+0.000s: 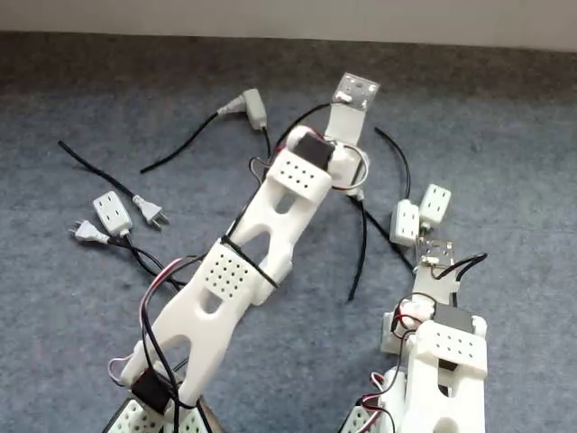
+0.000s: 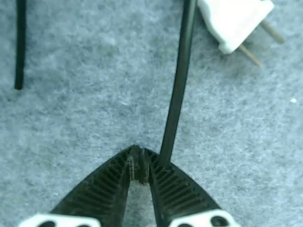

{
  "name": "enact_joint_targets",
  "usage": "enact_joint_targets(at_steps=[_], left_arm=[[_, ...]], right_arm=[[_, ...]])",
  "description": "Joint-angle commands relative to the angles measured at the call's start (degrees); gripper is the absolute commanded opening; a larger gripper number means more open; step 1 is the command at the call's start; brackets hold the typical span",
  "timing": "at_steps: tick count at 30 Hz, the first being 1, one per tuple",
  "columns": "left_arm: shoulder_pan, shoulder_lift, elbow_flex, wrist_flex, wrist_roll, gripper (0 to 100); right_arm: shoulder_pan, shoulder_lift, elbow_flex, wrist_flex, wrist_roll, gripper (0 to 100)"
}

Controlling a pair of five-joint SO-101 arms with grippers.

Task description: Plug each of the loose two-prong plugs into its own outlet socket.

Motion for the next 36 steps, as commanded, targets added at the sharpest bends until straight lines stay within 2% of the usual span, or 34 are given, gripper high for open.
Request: enact_joint_targets(at_steps=[1,16,24,30,36], left_arm=[[1.1,4.2,-7.5,-1.8,0.2,26],[0.8,5.2,-4.3,-3.1,0.2,16],[1.8,4.9,-4.8,3.0,0.2,11],[1.3,4.8,-4.8,3.8,0.1,5],[-1.0,2.1,-4.8,5.9,-10.8,5]], right_arm=[[-0.7,-0.2,0.1,-1.2,0.6,0.9],[-0.7,-0.2,0.1,-1.2,0.6,0.9],[-0.7,-0.2,0.1,-1.2,0.6,0.9],[-0.7,-0.2,0.1,-1.2,0.6,0.9],[-0.7,-0.2,0.1,-1.2,0.6,0.9]])
